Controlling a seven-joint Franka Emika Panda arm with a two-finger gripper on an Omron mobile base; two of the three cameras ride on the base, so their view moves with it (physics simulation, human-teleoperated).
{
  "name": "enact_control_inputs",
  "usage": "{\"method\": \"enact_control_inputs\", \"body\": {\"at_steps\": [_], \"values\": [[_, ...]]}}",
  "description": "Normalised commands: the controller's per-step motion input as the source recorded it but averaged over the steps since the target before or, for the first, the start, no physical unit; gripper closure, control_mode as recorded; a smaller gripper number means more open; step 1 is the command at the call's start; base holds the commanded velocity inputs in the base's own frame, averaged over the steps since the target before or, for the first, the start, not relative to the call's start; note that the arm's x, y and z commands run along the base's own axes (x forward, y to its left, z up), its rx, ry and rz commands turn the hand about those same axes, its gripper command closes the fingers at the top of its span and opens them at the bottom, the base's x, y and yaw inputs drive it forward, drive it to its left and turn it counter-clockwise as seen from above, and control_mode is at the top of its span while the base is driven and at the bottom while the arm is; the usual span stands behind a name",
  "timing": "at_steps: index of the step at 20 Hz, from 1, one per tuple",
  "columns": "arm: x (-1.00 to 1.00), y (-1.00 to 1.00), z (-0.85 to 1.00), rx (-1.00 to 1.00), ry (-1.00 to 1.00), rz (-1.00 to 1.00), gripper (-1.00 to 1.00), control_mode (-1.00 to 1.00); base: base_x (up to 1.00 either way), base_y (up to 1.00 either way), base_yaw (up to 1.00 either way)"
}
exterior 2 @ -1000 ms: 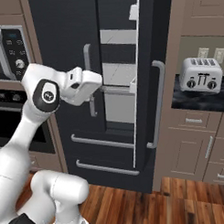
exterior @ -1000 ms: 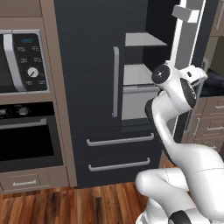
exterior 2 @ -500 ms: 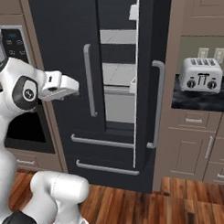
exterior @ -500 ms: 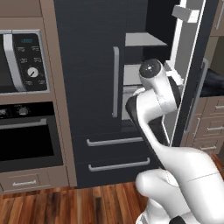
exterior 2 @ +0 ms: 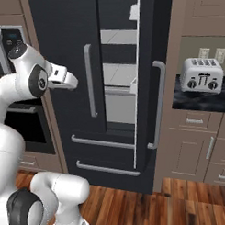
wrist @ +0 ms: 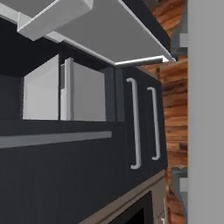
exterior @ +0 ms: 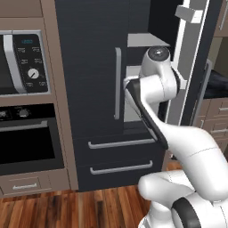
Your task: Place one of the steaks on the plate and the other in the bowl. Then place the bowl in the fridge.
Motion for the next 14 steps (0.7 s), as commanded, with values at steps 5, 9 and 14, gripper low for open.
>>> {"method": "enact_control_inputs", "body": {"at_steps": [5,9,14], "values": [[0.52,0.00,-0.17,0.08,-0.38,0.10,-1.00,-1.00,0.00,0.00,0.00],[0.80,0.00,-0.04,0.00,-0.04,0.02,-1.00,-1.00,0.00,0.00,0.00],[0.93,0.00,0.00,0.00,0.08,0.01,-1.00,-1.00,0.00,0.00,0.00]]}}
